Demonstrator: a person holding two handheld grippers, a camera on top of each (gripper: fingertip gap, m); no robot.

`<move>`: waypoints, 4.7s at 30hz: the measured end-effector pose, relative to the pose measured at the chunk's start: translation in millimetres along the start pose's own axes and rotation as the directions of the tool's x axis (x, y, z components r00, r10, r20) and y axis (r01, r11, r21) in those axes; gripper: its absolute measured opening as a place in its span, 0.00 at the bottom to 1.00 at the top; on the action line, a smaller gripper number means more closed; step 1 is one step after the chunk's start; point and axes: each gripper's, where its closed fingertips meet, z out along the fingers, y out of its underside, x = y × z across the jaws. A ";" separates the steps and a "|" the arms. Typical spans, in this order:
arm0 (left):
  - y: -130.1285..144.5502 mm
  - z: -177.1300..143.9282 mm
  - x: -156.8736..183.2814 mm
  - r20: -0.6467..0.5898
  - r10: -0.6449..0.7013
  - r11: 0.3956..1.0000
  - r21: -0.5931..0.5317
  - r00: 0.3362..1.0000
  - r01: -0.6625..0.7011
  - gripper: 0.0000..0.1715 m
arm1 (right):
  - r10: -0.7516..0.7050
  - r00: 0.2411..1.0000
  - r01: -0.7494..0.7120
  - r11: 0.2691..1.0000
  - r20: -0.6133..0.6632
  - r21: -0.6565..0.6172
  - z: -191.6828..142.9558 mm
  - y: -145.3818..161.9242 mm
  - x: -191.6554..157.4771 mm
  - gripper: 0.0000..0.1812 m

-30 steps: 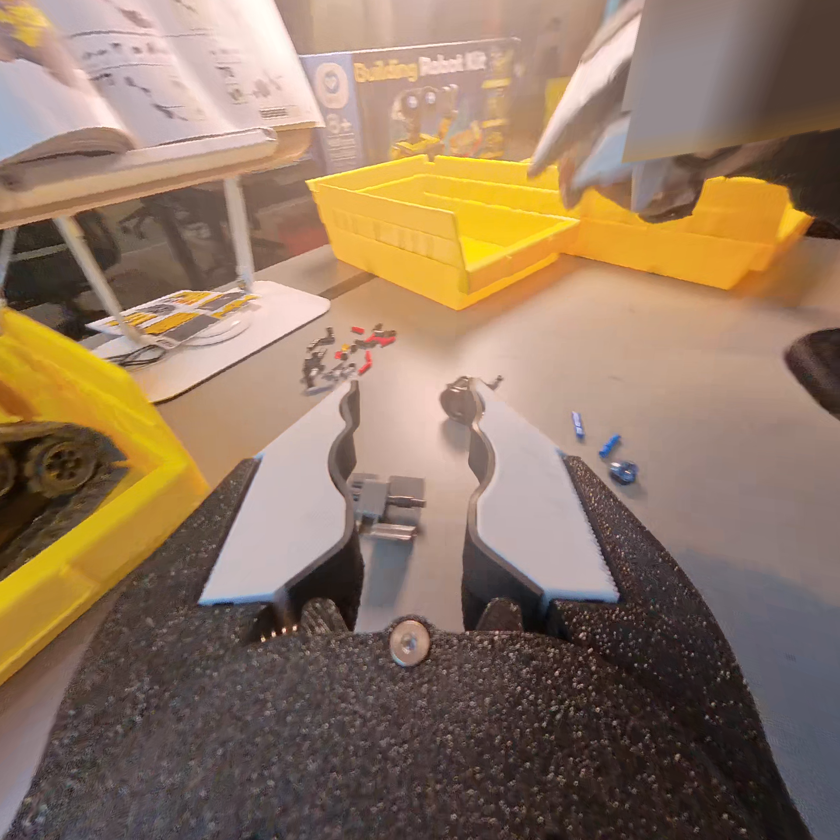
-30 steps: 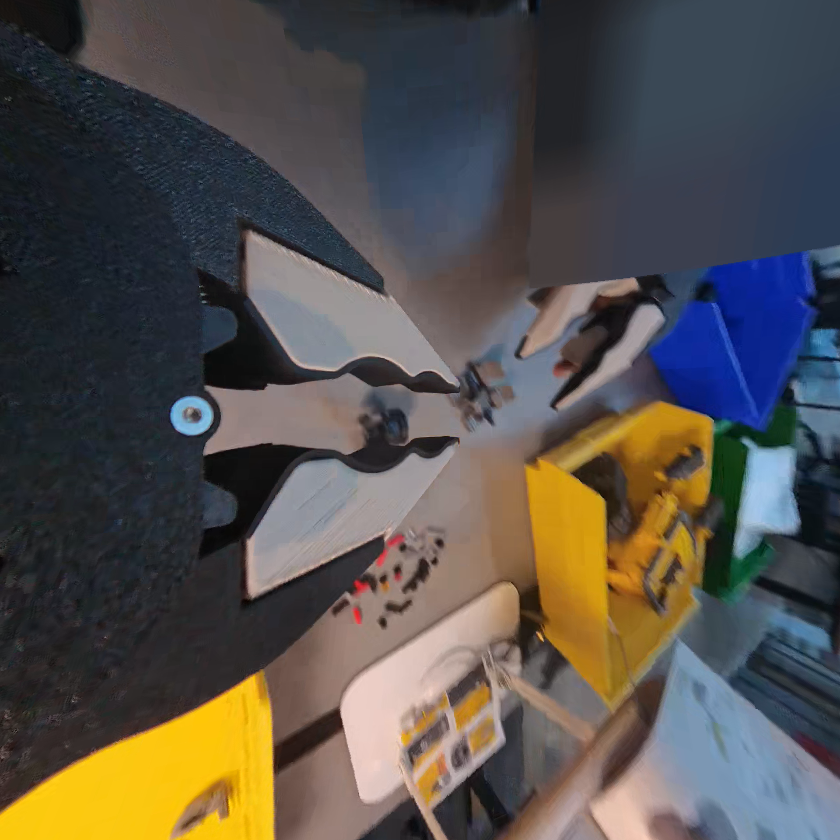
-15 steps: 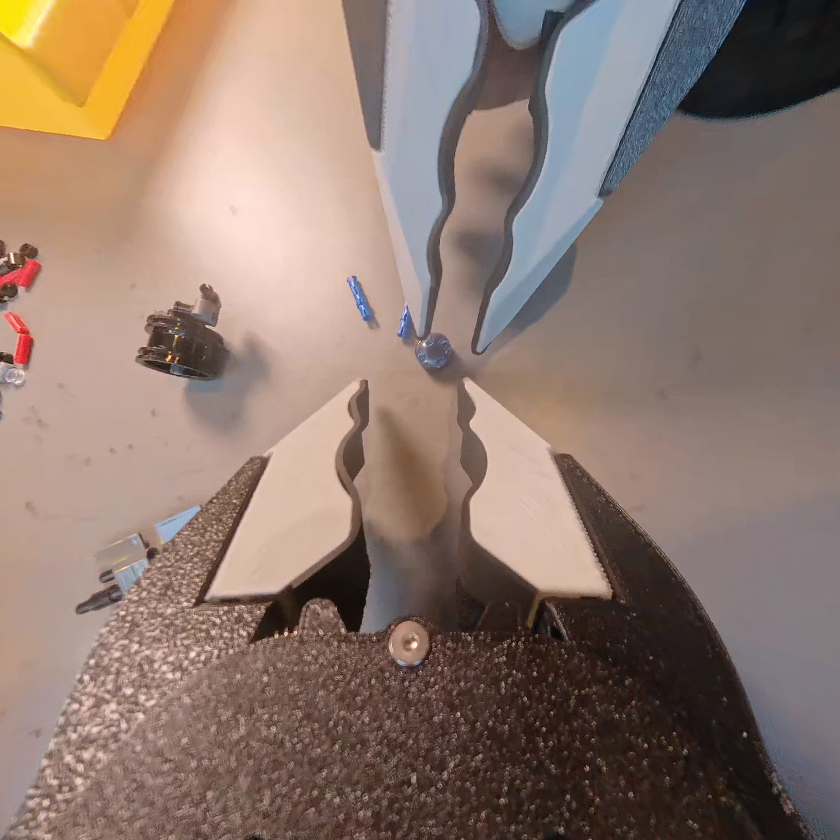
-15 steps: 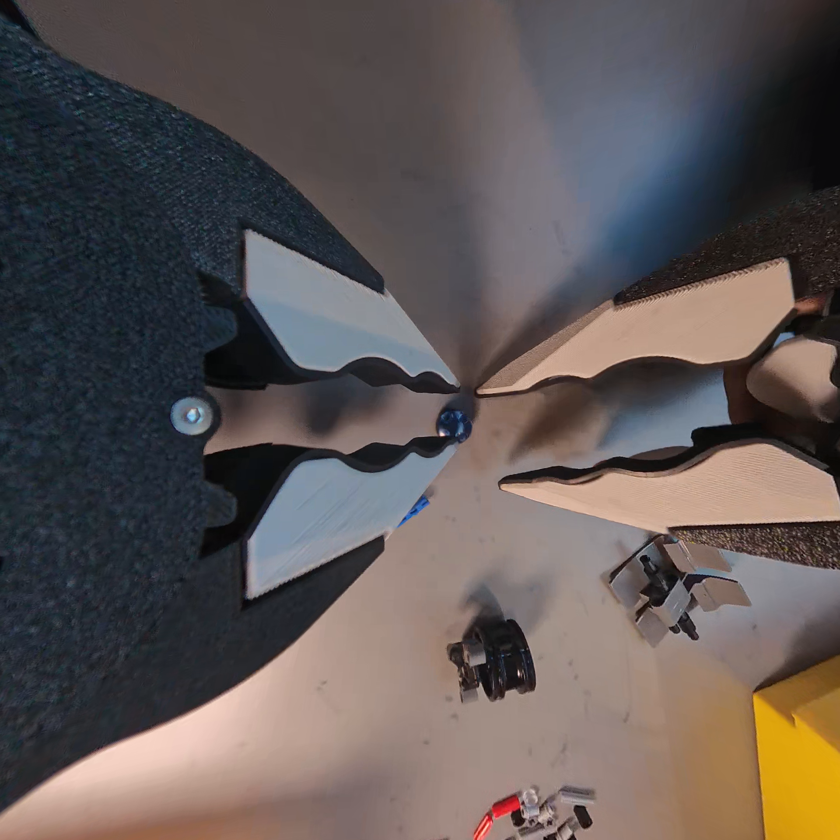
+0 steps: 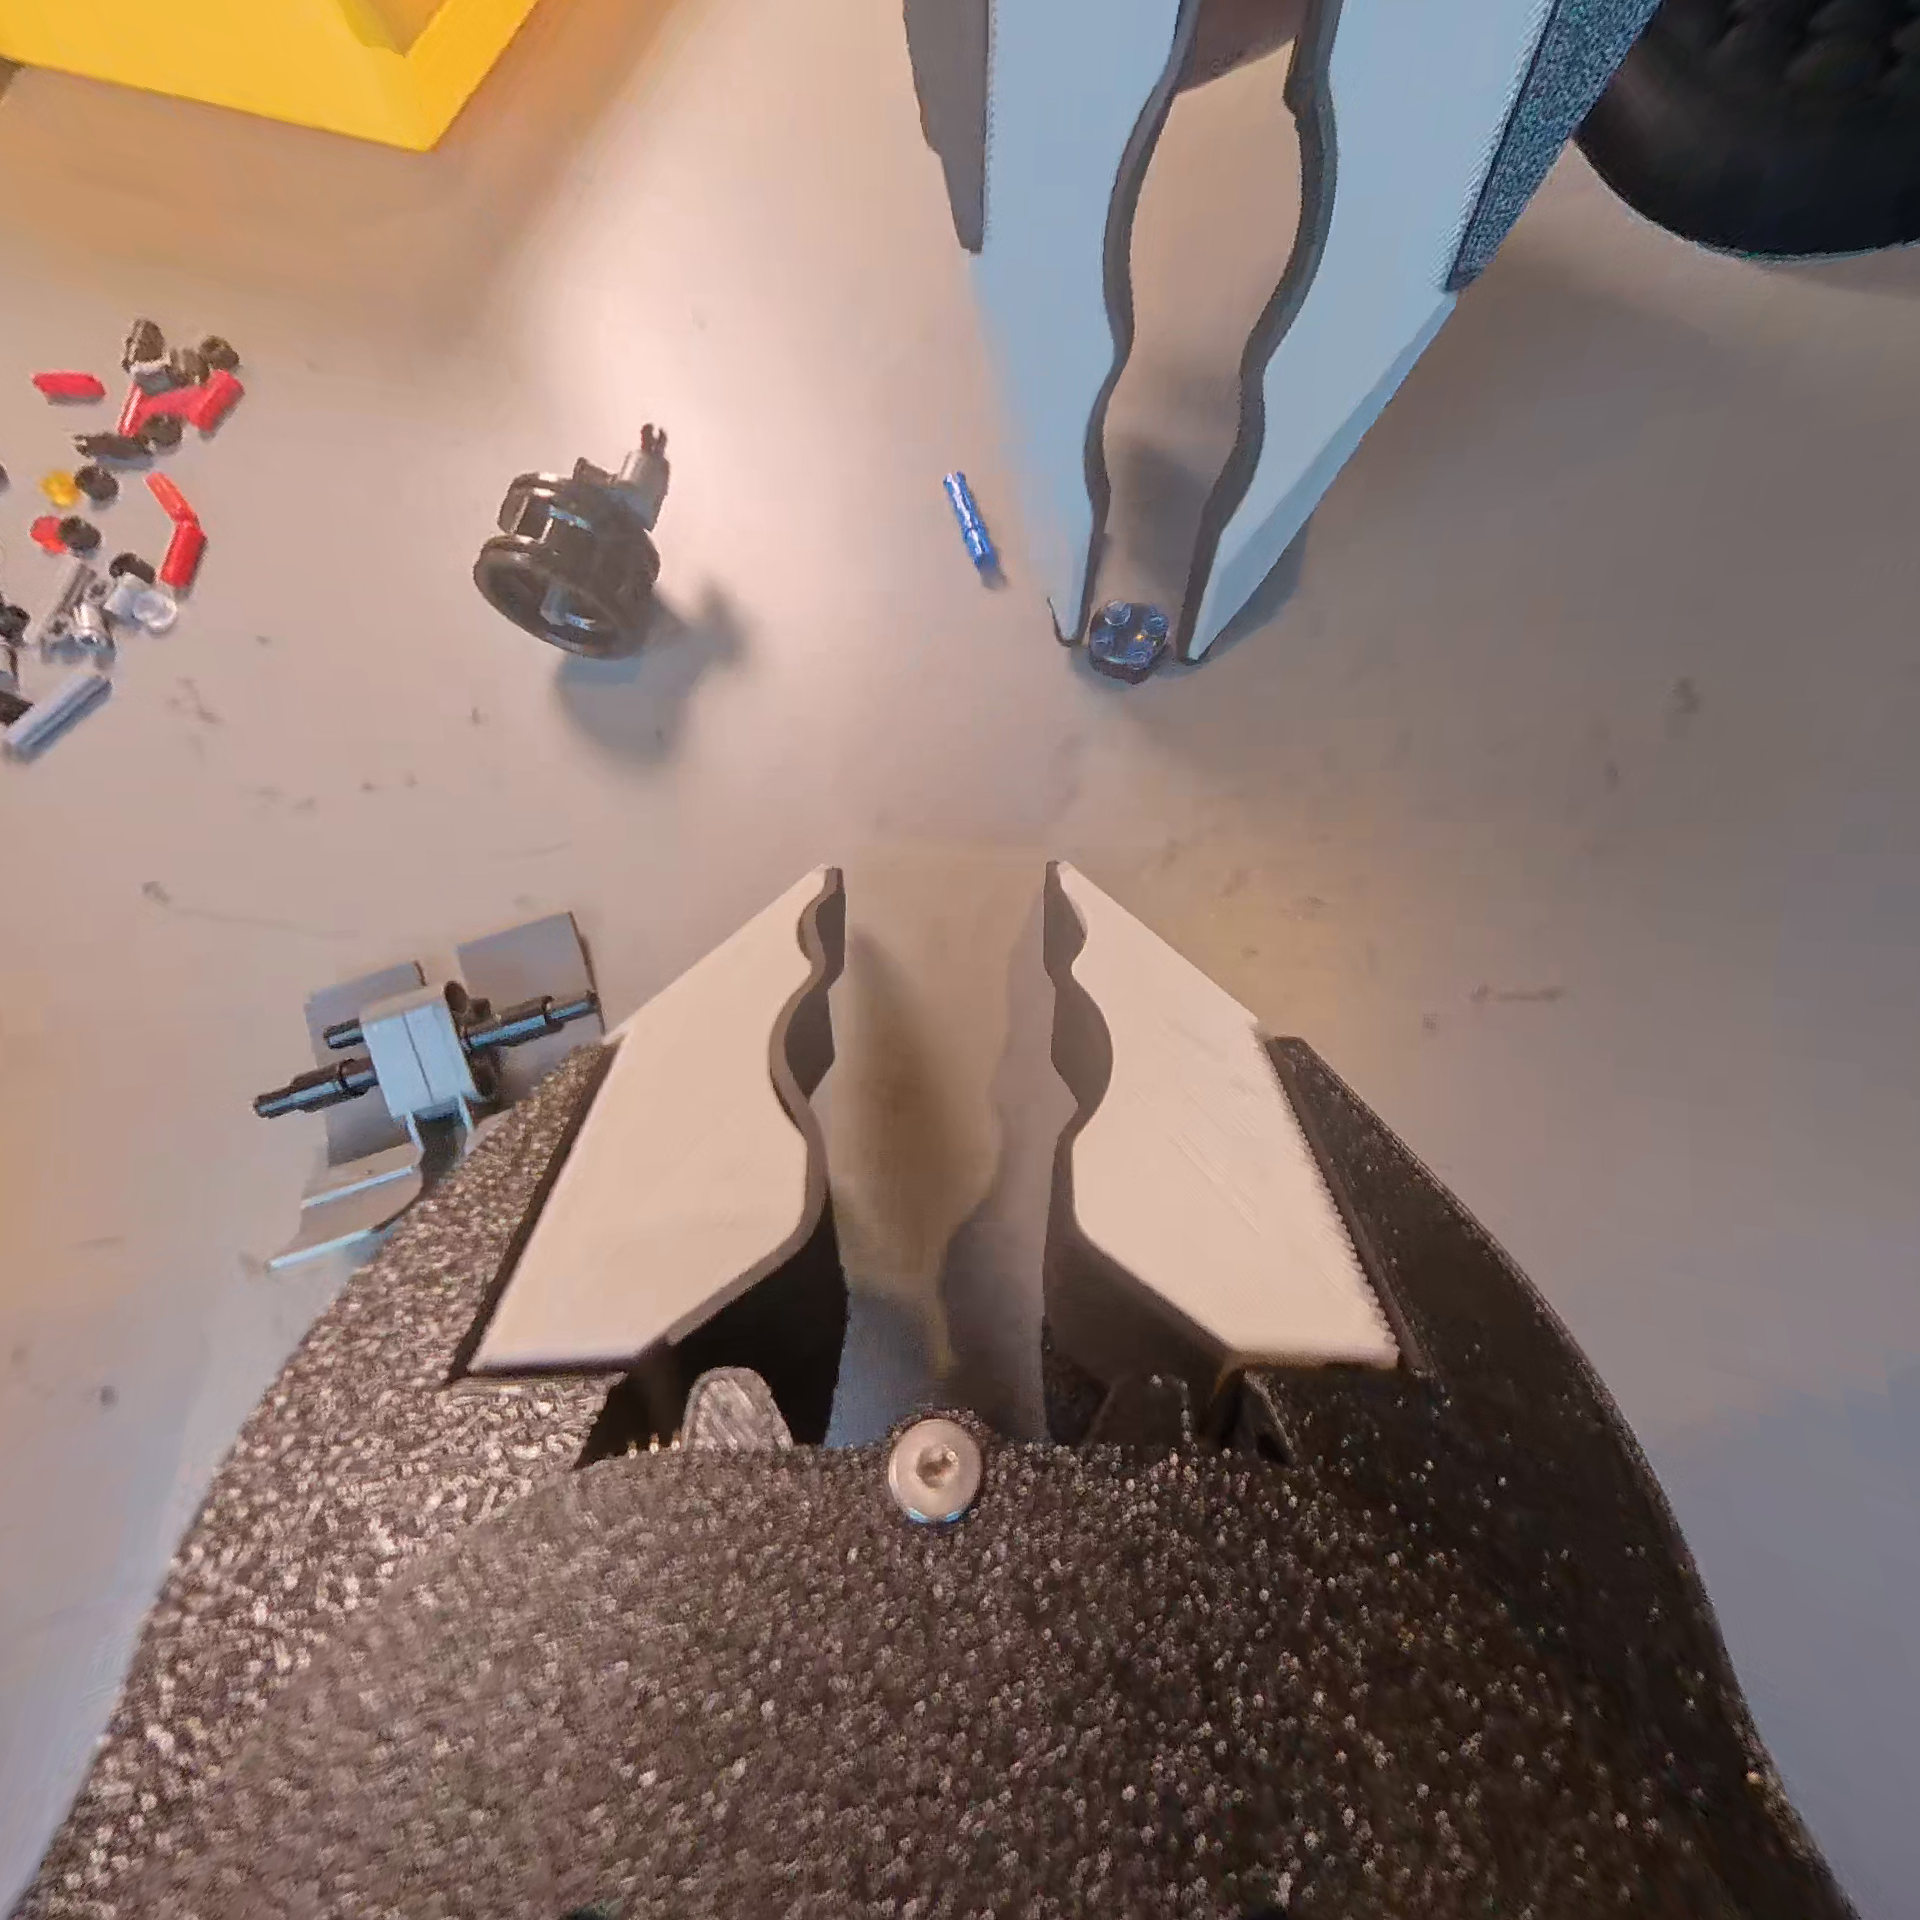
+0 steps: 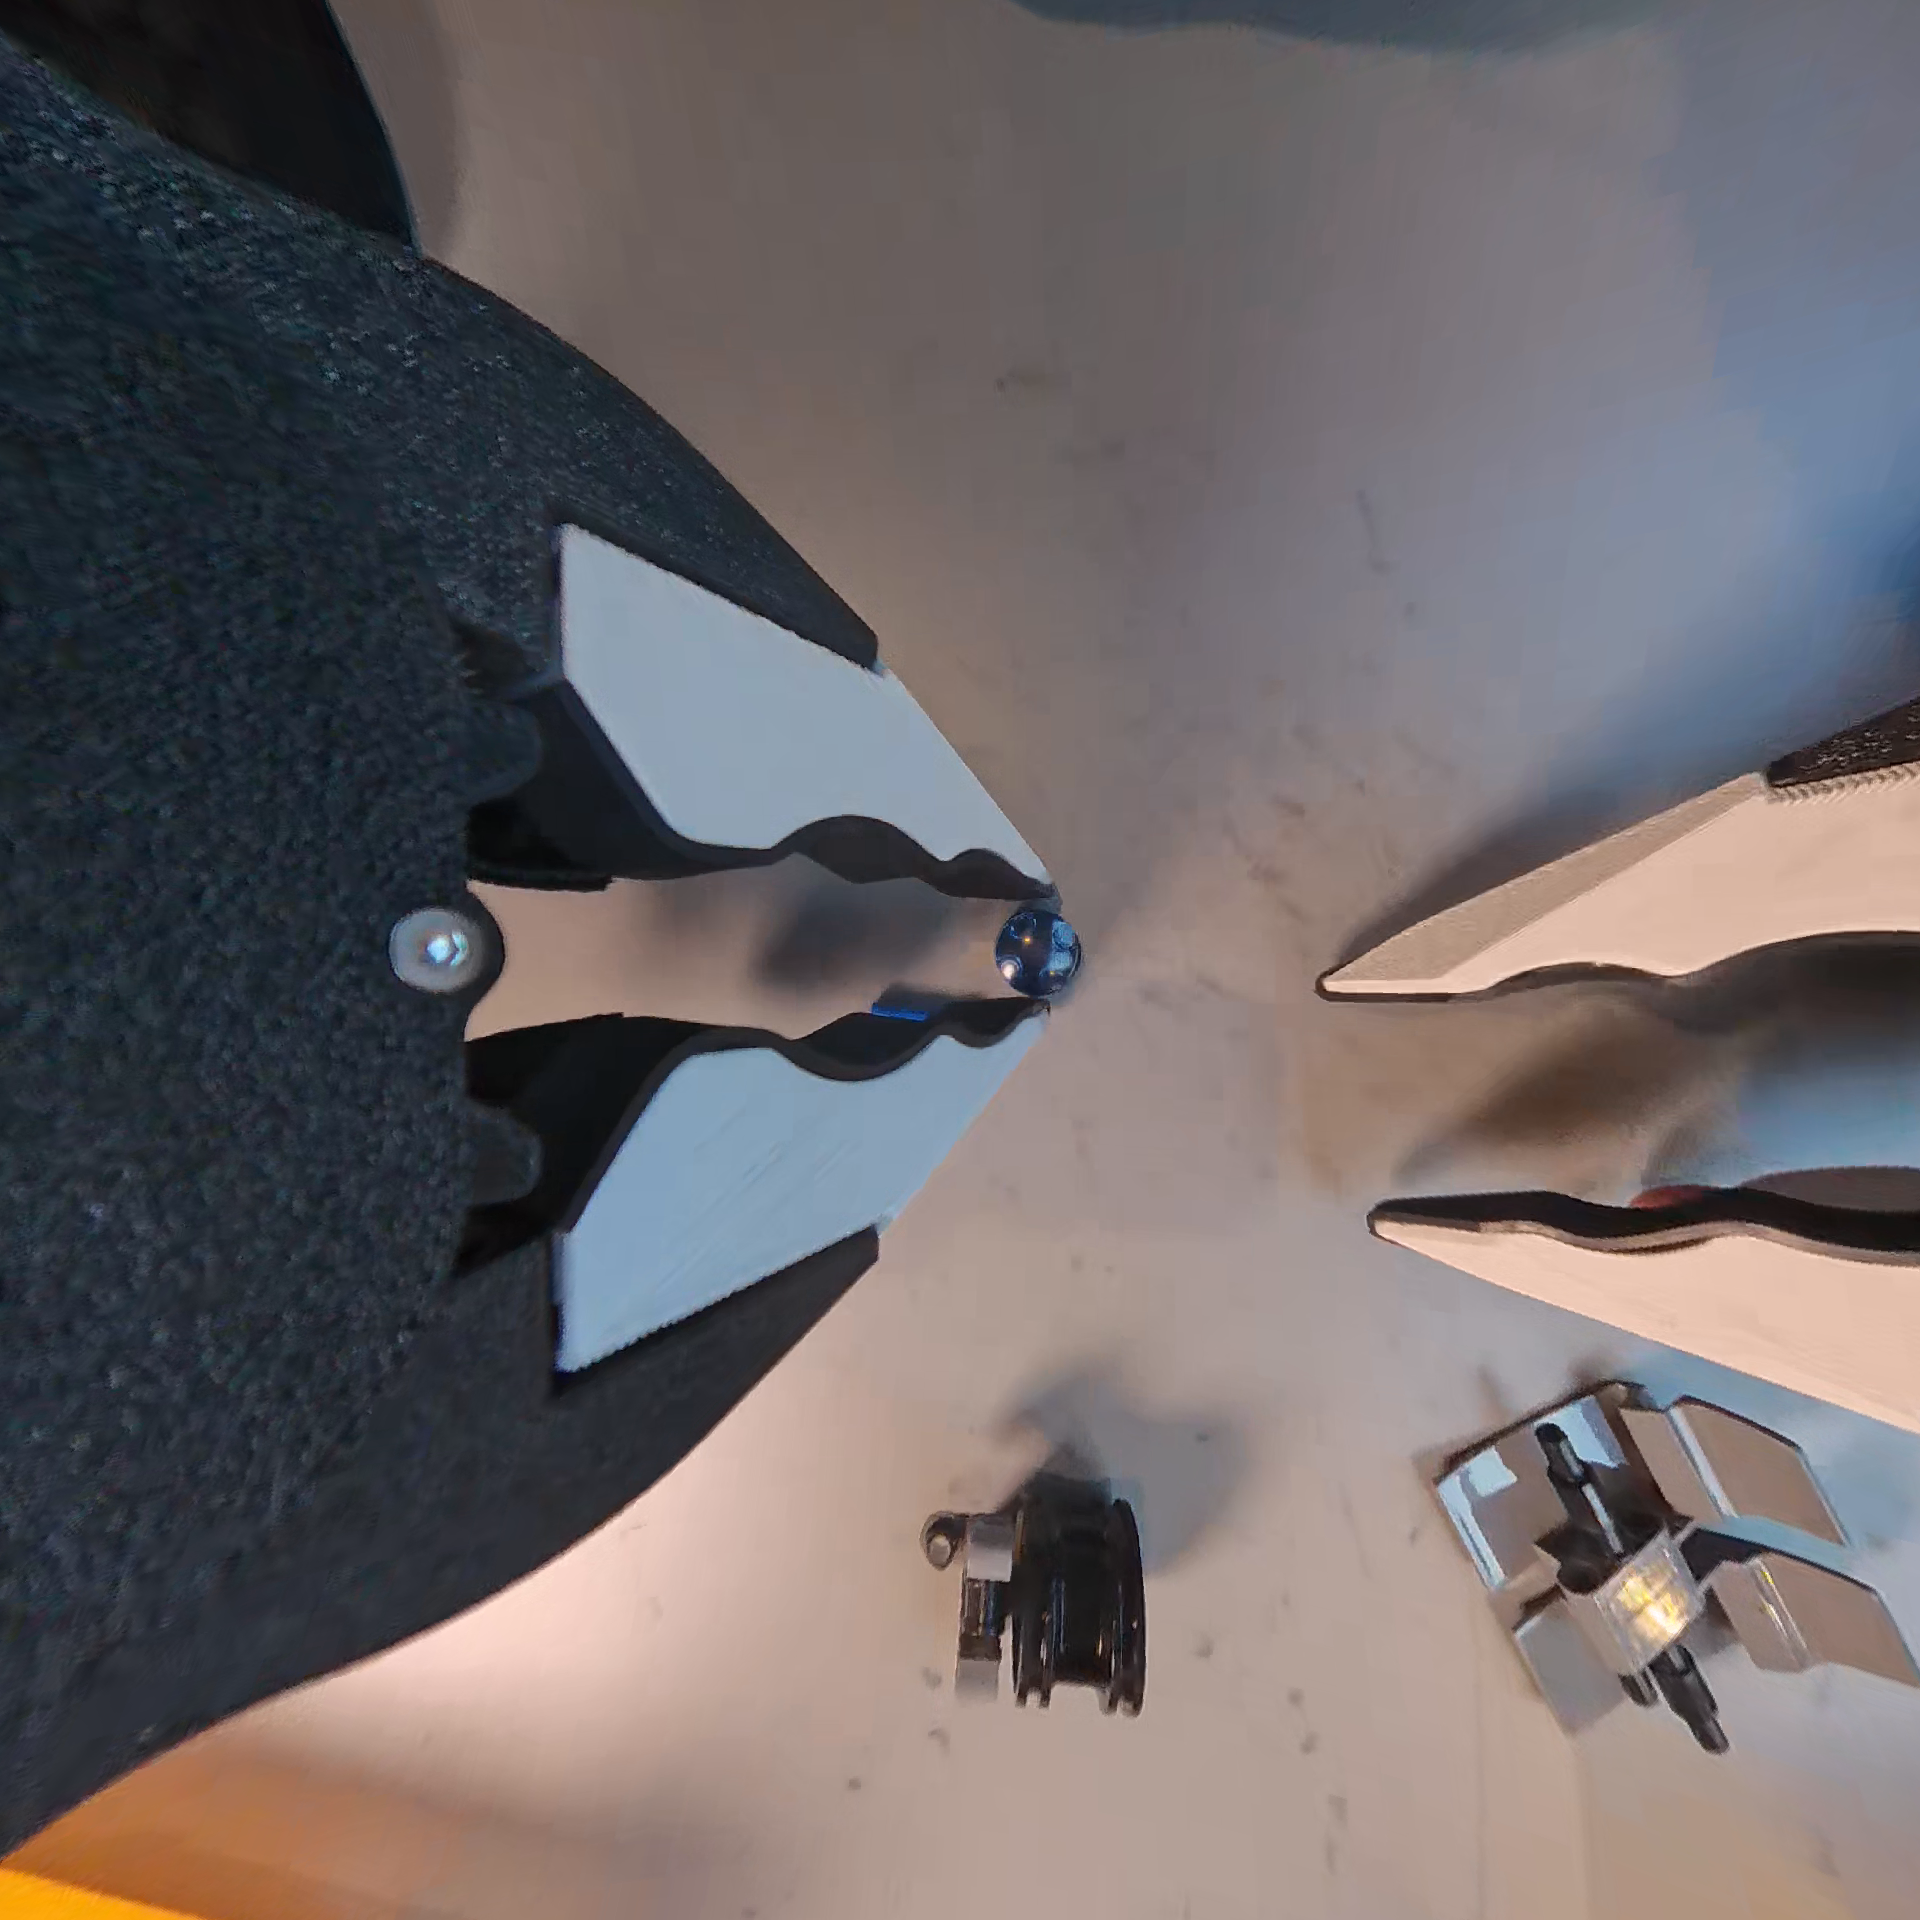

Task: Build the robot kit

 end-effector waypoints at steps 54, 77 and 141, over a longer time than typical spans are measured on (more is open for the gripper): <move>-108.4 -85.4 3.1 -0.464 -0.332 0.603 0.566 0.821 0.563 0.07 | -0.244 0.713 0.525 0.807 -0.658 0.271 -90.2 -117.1 21.1 0.09; -115.9 -99.3 18.8 0.145 0.055 0.758 0.638 0.988 -0.136 0.04 | 0.025 0.959 0.205 0.624 -0.282 0.754 -104.3 -115.7 3.8 0.11; -118.4 -104.4 49.1 -0.387 0.060 0.629 0.731 0.920 0.266 0.05 | -0.031 0.994 0.101 0.545 -0.101 0.832 -118.9 -118.2 -26.6 0.03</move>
